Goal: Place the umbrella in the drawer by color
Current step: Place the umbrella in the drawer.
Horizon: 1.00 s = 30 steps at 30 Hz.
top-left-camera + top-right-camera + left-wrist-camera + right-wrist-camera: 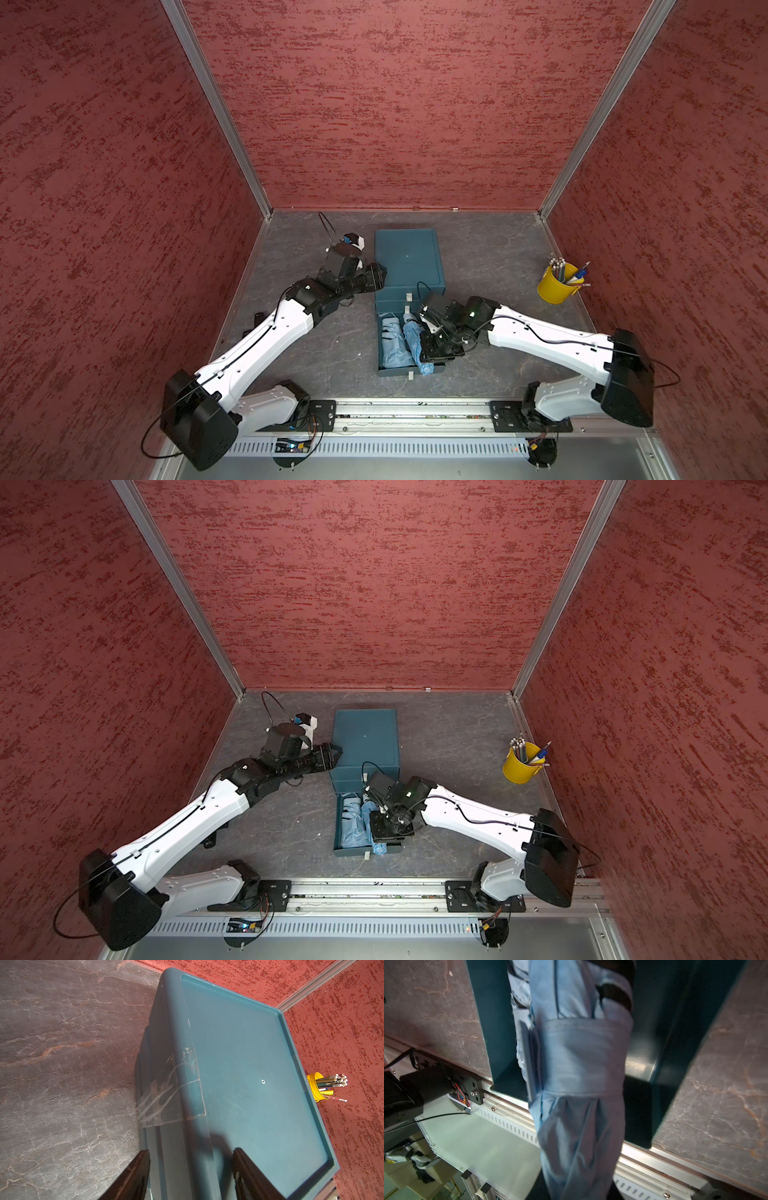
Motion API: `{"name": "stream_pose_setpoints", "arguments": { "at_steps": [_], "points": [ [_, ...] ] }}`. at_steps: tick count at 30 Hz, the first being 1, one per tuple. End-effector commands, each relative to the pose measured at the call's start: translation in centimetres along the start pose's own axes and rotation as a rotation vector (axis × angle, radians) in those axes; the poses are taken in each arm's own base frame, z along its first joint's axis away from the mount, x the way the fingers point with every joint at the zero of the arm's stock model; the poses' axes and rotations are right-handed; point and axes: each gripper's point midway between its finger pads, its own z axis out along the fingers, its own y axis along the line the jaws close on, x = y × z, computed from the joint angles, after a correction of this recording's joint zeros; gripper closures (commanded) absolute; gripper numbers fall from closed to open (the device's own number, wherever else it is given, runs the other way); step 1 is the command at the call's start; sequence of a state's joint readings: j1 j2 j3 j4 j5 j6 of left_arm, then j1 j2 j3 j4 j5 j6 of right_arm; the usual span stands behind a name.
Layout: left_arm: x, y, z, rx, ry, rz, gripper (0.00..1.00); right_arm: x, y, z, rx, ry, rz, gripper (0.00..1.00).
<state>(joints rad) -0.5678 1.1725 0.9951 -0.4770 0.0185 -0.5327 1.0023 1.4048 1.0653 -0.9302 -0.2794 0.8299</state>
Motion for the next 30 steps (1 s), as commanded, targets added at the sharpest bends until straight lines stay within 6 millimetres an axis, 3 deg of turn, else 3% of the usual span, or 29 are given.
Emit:
{"name": "stream_pose_setpoints", "arguments": {
  "at_steps": [1,4,9,10,11,12,16,18,20,25,30],
  "points": [
    [1.3,0.9,0.5,-0.031,0.037,0.027,0.36,-1.7,0.9,0.2,-0.055,-0.049,-0.007,0.97],
    [1.3,0.9,0.4,-0.028,0.032,0.027,0.36,-2.4,0.5,0.6,-0.049,-0.06,0.008,0.93],
    [1.4,1.0,0.4,-0.03,0.034,0.028,0.36,-3.4,-0.2,0.4,-0.017,-0.11,0.013,0.64],
    [1.4,1.0,0.5,-0.031,0.036,0.029,0.36,-3.6,-0.5,0.0,0.002,-0.133,0.012,0.58],
    [1.5,1.1,0.6,-0.033,0.039,0.028,0.36,-3.8,-0.8,-0.4,0.016,-0.154,0.018,0.42],
    [1.6,1.1,0.6,-0.033,0.041,0.028,0.36,-3.8,-1.0,-0.6,0.019,-0.166,0.018,0.33],
    [1.8,1.3,0.8,-0.037,0.046,0.027,0.36,-3.4,-1.2,-1.5,0.014,-0.214,0.013,0.28],
    [2.0,1.5,0.9,-0.042,0.049,0.027,0.36,-3.0,-1.4,-1.7,0.018,-0.233,0.013,0.32],
    [2.0,1.5,1.0,-0.044,0.049,0.028,0.36,-2.5,-1.3,-1.5,0.023,-0.25,0.002,0.45],
    [2.1,1.8,1.2,-0.059,0.056,0.029,0.36,-1.7,-0.1,-0.4,0.03,-0.289,-0.042,0.98],
    [1.9,1.7,1.2,-0.061,0.055,0.037,0.36,-0.6,1.3,-0.4,0.037,-0.415,-0.114,1.0]
  ]
}}
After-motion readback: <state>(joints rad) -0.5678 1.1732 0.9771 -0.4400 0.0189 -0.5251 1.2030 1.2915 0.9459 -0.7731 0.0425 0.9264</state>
